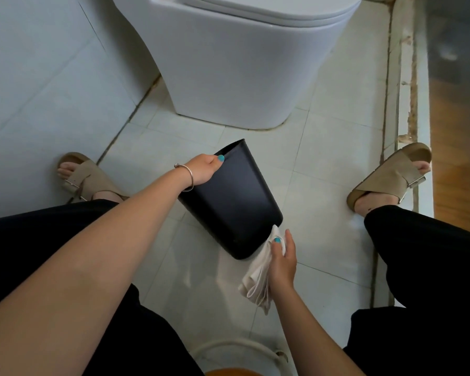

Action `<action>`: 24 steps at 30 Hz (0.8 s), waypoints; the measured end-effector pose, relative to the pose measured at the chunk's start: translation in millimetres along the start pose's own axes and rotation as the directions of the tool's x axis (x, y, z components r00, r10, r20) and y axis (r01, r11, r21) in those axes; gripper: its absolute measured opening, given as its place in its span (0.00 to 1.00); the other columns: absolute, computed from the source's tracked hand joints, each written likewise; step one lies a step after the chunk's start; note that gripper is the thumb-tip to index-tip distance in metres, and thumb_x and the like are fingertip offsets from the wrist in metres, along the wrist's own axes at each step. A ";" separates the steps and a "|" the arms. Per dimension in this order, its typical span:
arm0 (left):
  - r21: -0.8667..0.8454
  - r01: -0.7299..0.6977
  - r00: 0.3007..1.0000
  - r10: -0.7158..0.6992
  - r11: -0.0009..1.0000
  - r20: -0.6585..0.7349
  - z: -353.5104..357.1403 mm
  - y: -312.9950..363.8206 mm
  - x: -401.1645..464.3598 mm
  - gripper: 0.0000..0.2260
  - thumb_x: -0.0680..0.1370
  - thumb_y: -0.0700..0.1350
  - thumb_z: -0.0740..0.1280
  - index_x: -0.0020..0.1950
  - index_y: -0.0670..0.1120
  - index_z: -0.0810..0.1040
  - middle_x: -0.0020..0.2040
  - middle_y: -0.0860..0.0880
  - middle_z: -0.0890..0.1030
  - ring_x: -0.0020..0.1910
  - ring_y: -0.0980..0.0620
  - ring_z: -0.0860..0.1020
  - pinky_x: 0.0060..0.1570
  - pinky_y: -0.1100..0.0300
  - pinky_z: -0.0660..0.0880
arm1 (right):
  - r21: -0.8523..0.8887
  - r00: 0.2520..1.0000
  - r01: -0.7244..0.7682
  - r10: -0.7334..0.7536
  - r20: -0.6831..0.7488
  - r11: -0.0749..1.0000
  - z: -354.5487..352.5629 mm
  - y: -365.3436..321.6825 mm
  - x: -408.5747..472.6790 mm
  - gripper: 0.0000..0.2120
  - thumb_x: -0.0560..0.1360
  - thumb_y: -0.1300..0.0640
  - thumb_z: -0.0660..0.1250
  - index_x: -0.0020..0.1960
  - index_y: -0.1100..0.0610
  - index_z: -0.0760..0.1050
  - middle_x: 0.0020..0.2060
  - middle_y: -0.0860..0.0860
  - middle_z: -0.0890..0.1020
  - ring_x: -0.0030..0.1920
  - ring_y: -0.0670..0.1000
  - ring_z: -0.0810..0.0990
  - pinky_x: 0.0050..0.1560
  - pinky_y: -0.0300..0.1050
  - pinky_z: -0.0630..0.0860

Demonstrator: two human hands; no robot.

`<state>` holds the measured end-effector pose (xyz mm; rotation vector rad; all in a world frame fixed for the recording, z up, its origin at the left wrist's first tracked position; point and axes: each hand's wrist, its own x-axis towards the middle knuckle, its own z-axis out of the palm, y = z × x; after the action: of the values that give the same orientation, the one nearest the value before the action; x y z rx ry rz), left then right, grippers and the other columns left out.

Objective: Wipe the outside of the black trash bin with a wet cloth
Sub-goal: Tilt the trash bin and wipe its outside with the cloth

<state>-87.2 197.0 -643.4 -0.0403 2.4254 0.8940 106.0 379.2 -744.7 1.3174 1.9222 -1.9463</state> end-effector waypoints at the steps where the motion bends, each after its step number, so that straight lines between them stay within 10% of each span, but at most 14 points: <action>1: -0.025 0.025 0.999 -0.026 0.999 -0.031 1.8 -2.8 -0.2 0.19 0.83 0.55 0.52 0.37 0.45 0.63 0.36 0.48 0.67 0.35 0.51 0.65 0.37 0.58 0.62 | 0.011 1.000 -0.012 0.012 -0.005 1.000 1.6 1.6 0.6 0.21 0.83 0.50 0.57 0.75 0.43 0.62 0.71 0.51 0.70 0.62 0.55 0.74 0.60 0.53 0.75; 6: -0.192 0.216 0.972 -0.230 0.957 -0.052 14.5 -11.6 -7.0 0.20 0.81 0.60 0.55 0.41 0.45 0.68 0.38 0.50 0.69 0.37 0.53 0.69 0.42 0.59 0.65 | 0.095 0.994 -0.050 0.058 -0.089 0.994 5.8 -3.1 11.6 0.19 0.82 0.50 0.58 0.73 0.43 0.65 0.70 0.50 0.71 0.65 0.56 0.74 0.65 0.55 0.72; 9: -0.442 0.260 0.964 -0.207 0.859 0.165 17.4 -19.0 -12.9 0.28 0.75 0.61 0.67 0.63 0.40 0.73 0.64 0.50 0.74 0.67 0.50 0.69 0.68 0.57 0.60 | 0.152 0.990 -0.096 0.110 -0.088 0.984 3.0 -5.0 20.3 0.20 0.82 0.50 0.58 0.73 0.43 0.66 0.67 0.51 0.73 0.60 0.56 0.76 0.62 0.55 0.75; 11: -0.520 0.229 0.953 -0.082 0.823 0.291 20.4 -20.8 -16.9 0.23 0.73 0.53 0.72 0.61 0.40 0.77 0.65 0.48 0.77 0.70 0.50 0.68 0.74 0.52 0.57 | 0.195 0.984 -0.133 0.154 -0.093 0.972 2.2 -5.2 24.4 0.20 0.82 0.50 0.58 0.73 0.44 0.66 0.66 0.51 0.73 0.58 0.55 0.76 0.59 0.54 0.76; 14: -0.544 0.202 0.962 -0.062 0.814 0.265 27.0 -16.1 -21.3 0.09 0.78 0.43 0.68 0.55 0.42 0.79 0.60 0.47 0.79 0.67 0.48 0.72 0.73 0.51 0.61 | 0.306 0.962 -0.211 0.252 -0.101 0.928 0.4 -7.7 30.4 0.20 0.81 0.52 0.60 0.72 0.46 0.68 0.67 0.53 0.74 0.59 0.57 0.77 0.62 0.55 0.75; 20: -0.382 0.156 0.982 -0.101 0.911 0.159 27.9 -19.0 -20.4 0.19 0.81 0.52 0.61 0.66 0.42 0.73 0.64 0.50 0.75 0.65 0.52 0.71 0.68 0.58 0.62 | 0.347 0.958 -0.204 0.259 -0.120 0.915 -3.7 -15.5 37.1 0.19 0.80 0.53 0.61 0.70 0.48 0.70 0.66 0.54 0.76 0.61 0.58 0.77 0.64 0.56 0.75; 24: -0.115 0.020 0.986 -0.038 0.993 -0.161 29.8 -13.1 -21.3 0.15 0.82 0.51 0.57 0.42 0.41 0.70 0.39 0.46 0.72 0.39 0.47 0.71 0.38 0.57 0.66 | 0.295 0.974 -0.156 0.196 -0.112 0.943 -7.1 -15.6 32.1 0.19 0.81 0.52 0.60 0.72 0.47 0.68 0.64 0.50 0.73 0.58 0.55 0.76 0.60 0.52 0.75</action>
<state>-51.9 201.6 -659.1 -0.1976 2.5140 1.0506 80.0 403.7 -751.4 1.6779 1.5512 -2.1484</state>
